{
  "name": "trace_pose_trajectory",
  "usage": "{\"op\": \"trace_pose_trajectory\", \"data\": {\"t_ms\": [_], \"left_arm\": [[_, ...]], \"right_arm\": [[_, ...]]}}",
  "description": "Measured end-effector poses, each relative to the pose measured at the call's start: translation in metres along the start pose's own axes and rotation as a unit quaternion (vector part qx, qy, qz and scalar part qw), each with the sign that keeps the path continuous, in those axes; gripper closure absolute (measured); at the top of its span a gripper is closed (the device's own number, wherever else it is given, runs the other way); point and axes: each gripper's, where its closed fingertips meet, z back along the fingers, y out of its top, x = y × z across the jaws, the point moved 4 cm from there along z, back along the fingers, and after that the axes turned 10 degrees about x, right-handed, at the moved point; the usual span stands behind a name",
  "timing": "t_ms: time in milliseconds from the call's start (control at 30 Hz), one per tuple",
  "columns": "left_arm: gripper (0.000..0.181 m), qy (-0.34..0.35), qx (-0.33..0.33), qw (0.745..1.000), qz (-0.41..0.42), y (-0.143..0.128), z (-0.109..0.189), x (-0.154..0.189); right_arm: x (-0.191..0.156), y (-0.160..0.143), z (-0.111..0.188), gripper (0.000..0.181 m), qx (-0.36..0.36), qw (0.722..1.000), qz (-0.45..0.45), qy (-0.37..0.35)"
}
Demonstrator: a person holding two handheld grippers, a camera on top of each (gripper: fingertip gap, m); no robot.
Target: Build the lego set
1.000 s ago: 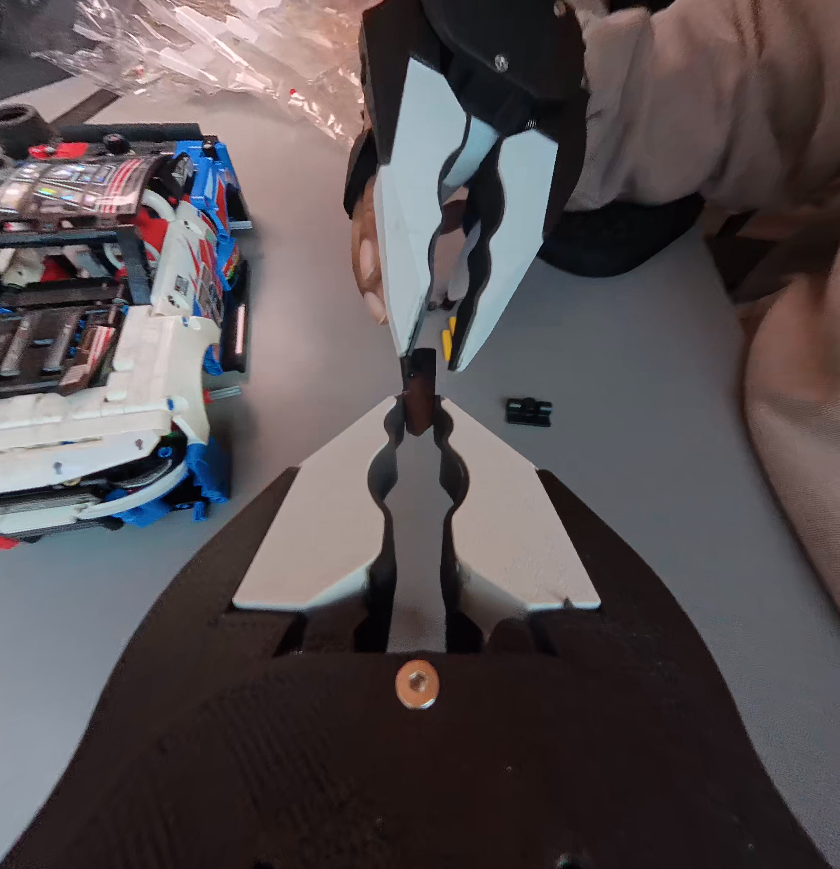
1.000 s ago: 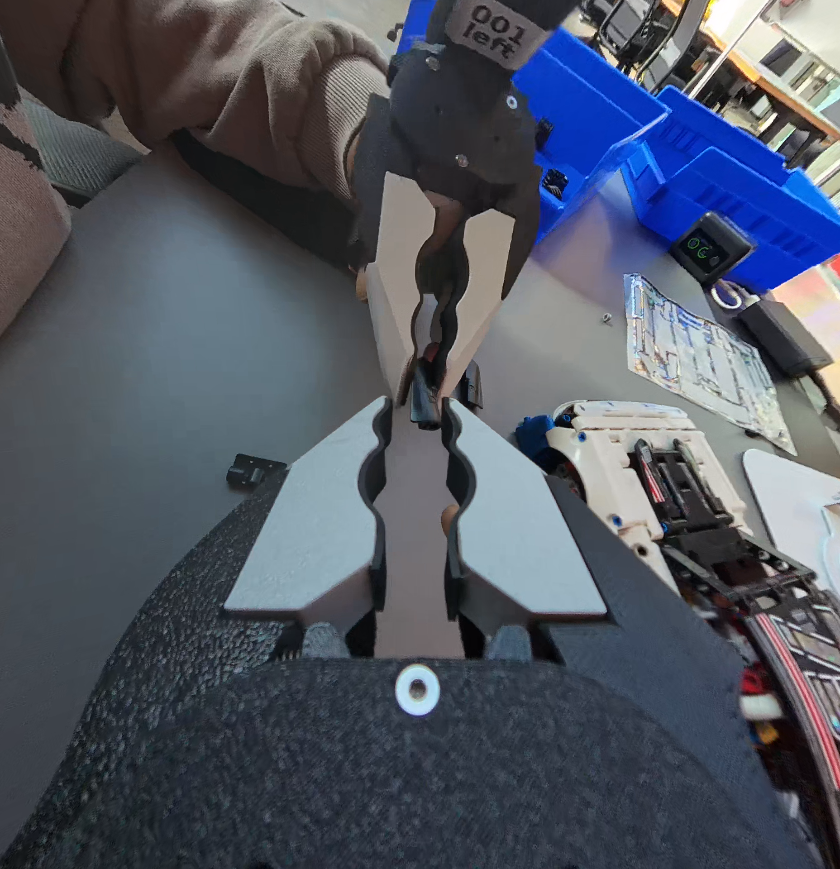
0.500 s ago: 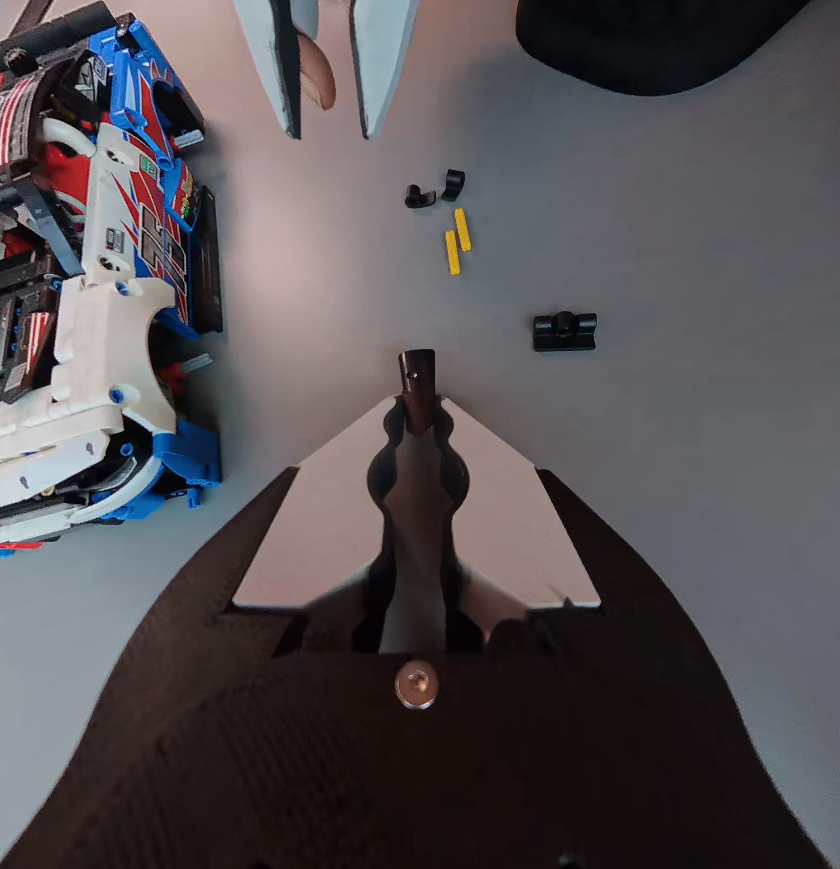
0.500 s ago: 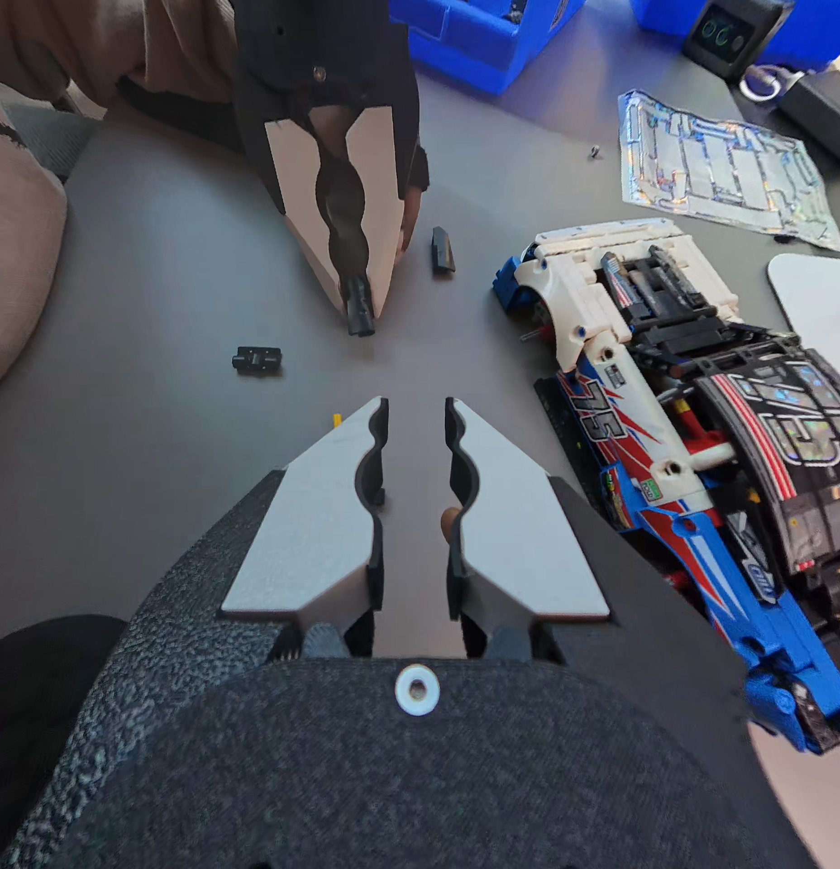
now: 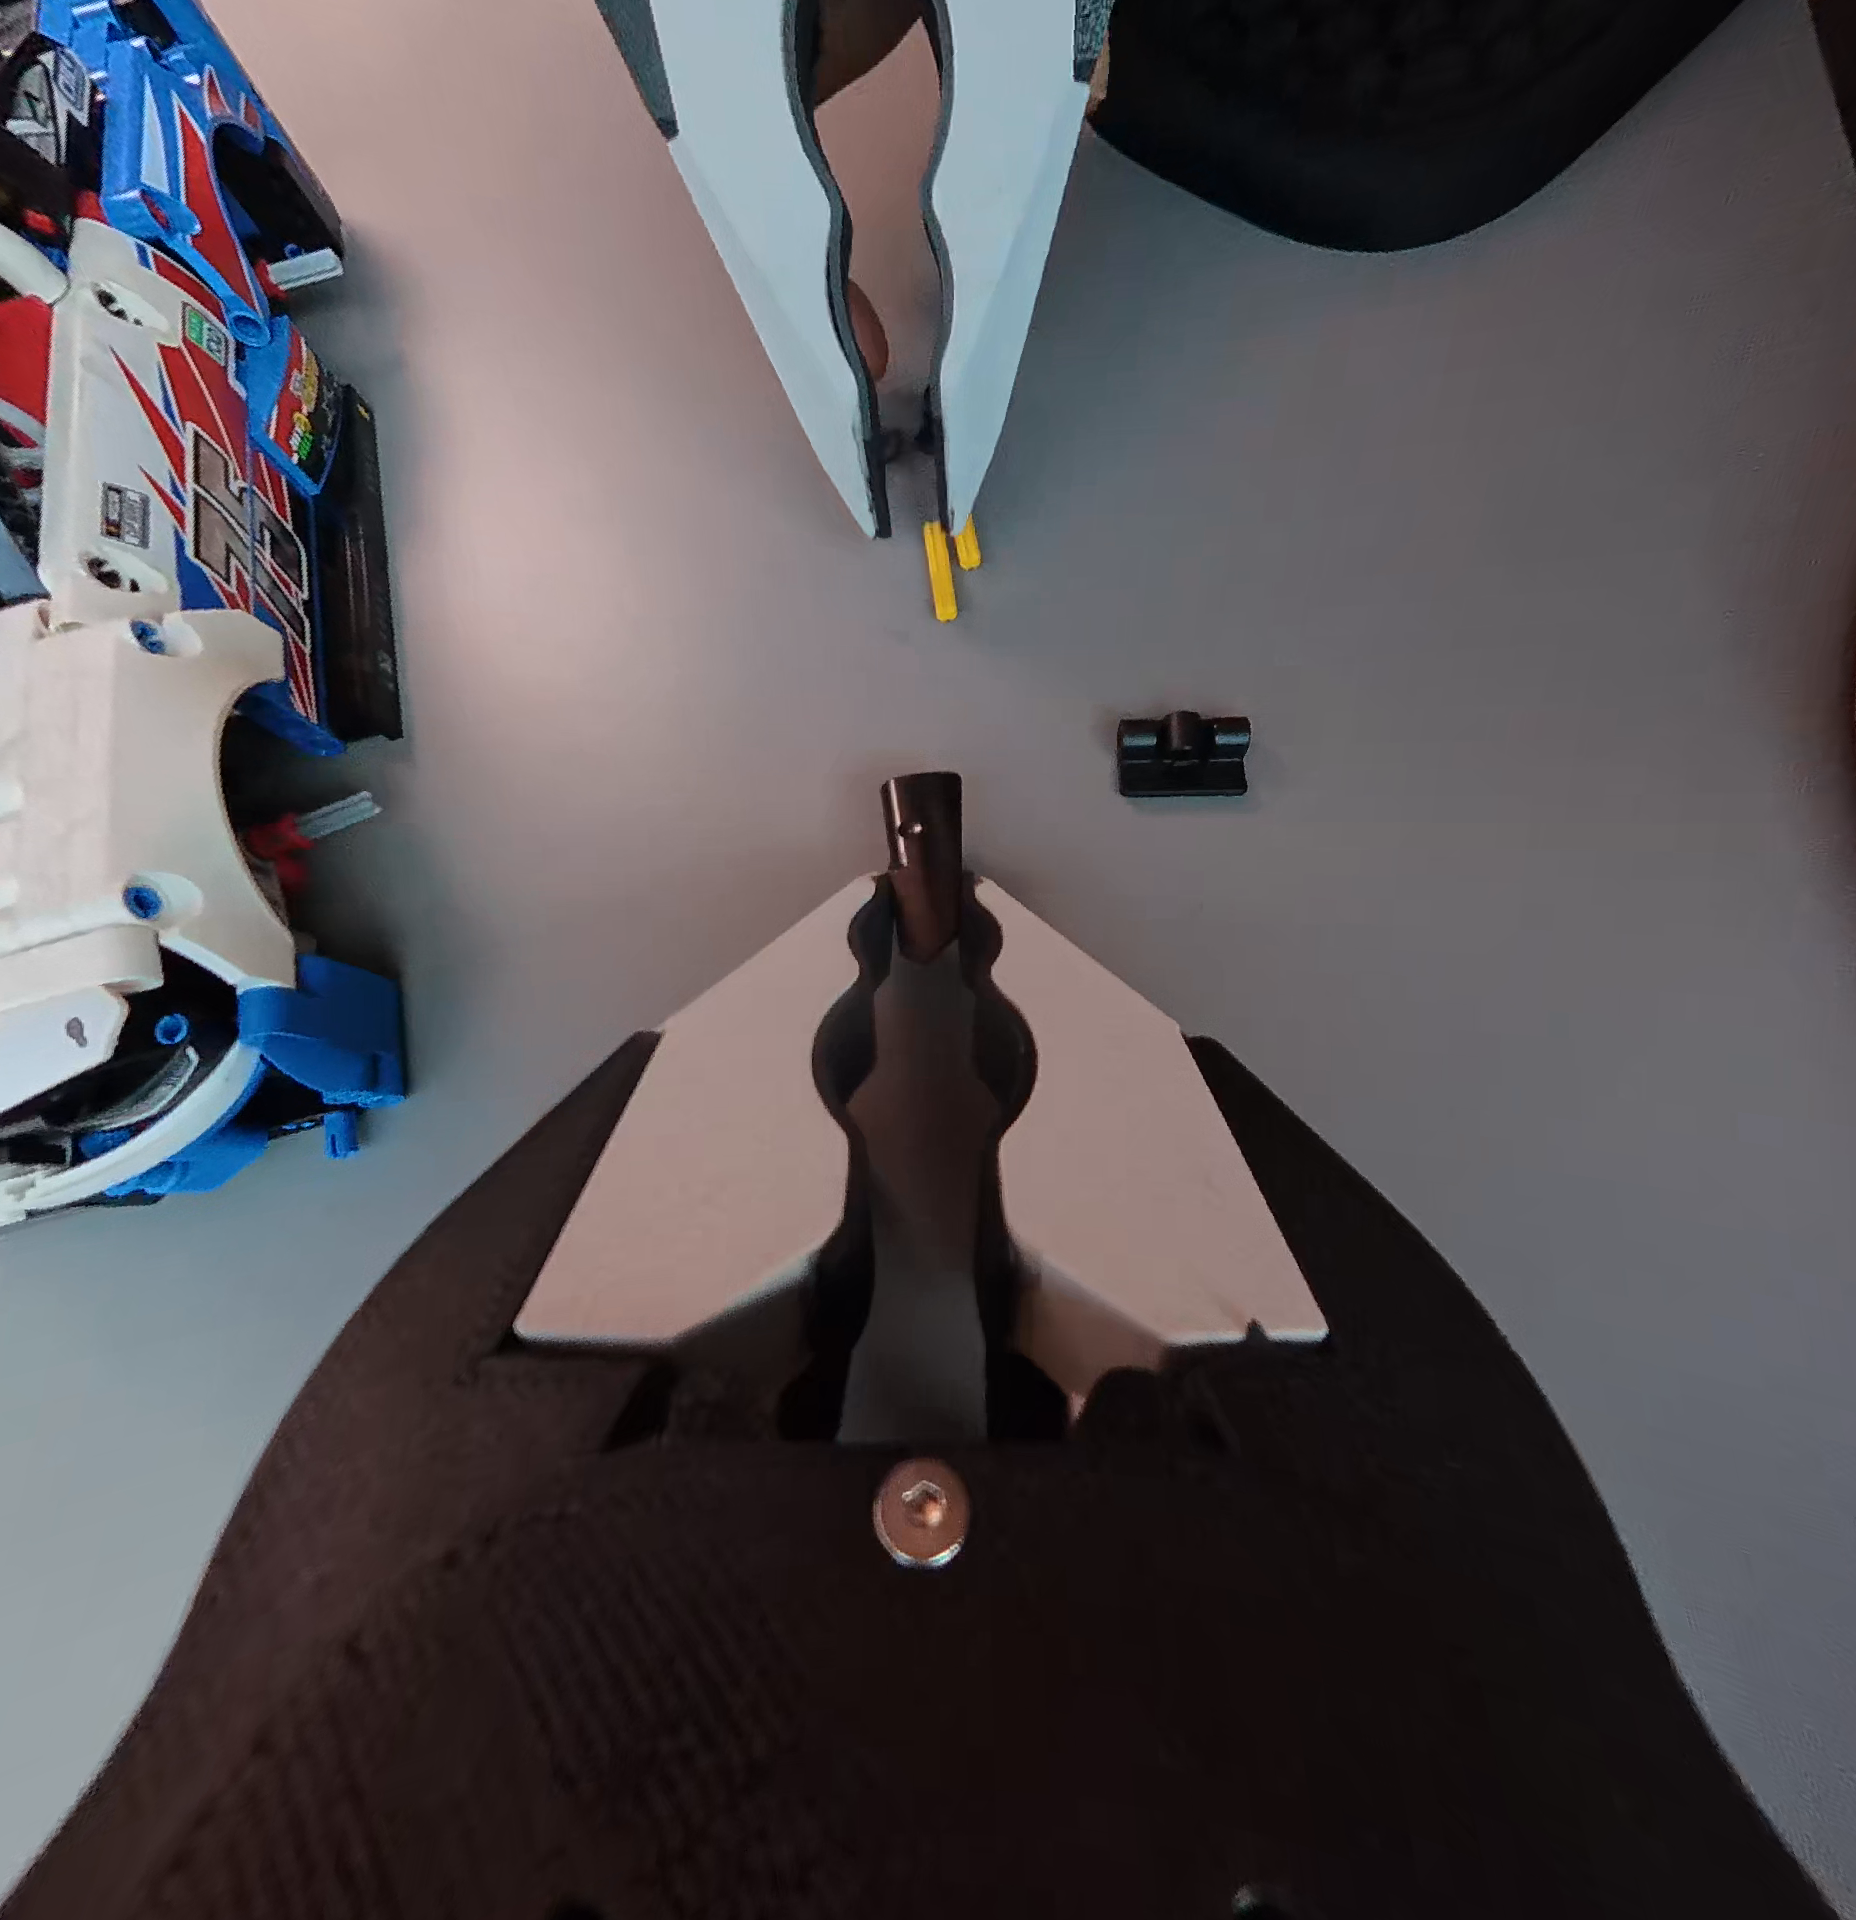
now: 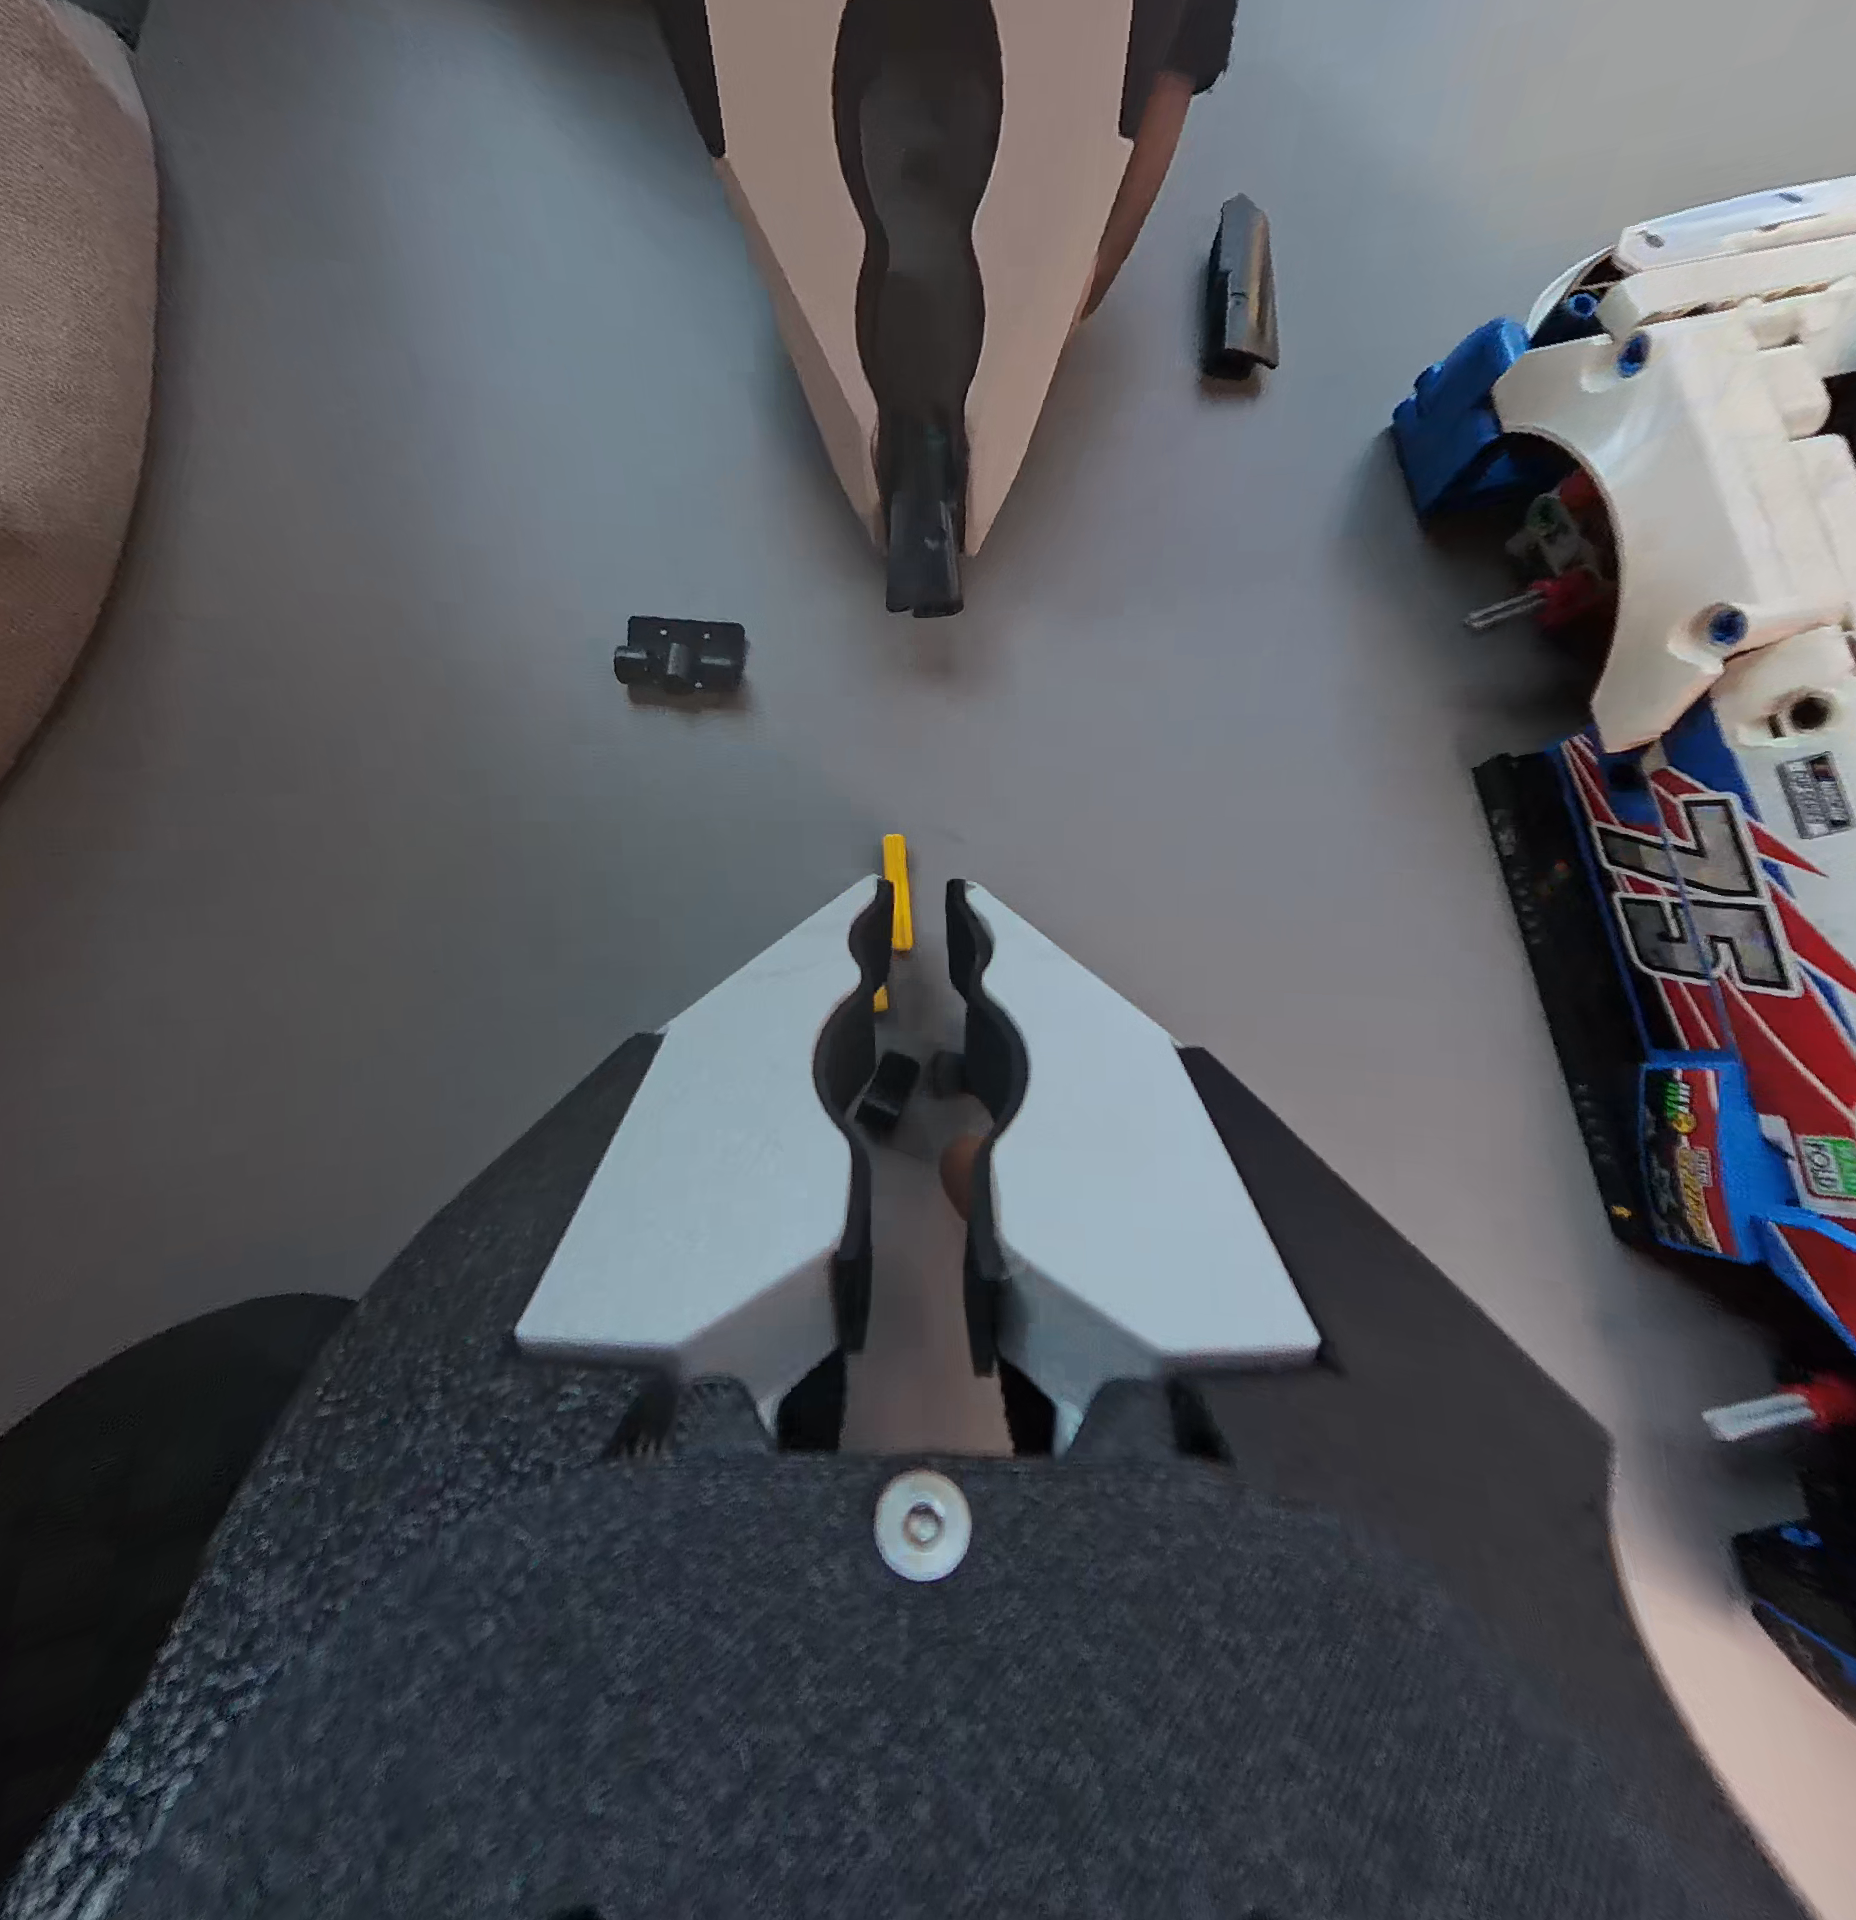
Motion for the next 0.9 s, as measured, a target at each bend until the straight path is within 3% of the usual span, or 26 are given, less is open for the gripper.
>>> {"op": "trace_pose_trajectory", "data": {"t_ms": [233, 400, 633, 900], "left_arm": [[0.171, -0.001, 0.060, 0.998, -0.008, 0.016, 0.000, 0.002], [0.171, -0.014, 0.100, 0.995, 0.007, 0.024, 0.004, 0.004], [0.171, -0.013, 0.014, 1.000, -0.018, 0.005, -0.007, 0.006], [0.169, -0.028, -0.010, 1.000, -0.009, 0.005, -0.006, 0.006]], "right_arm": [[-0.002, -0.003, -0.006, 0.175, -0.053, 0.999, 0.007, 0.001], [-0.002, 0.000, -0.010, 0.179, -0.046, 0.999, 0.005, 0.001], [-0.007, 0.004, -0.016, 0.180, -0.038, 0.999, 0.012, -0.002], [-0.008, 0.005, -0.016, 0.180, -0.034, 0.999, 0.015, -0.007]]}}
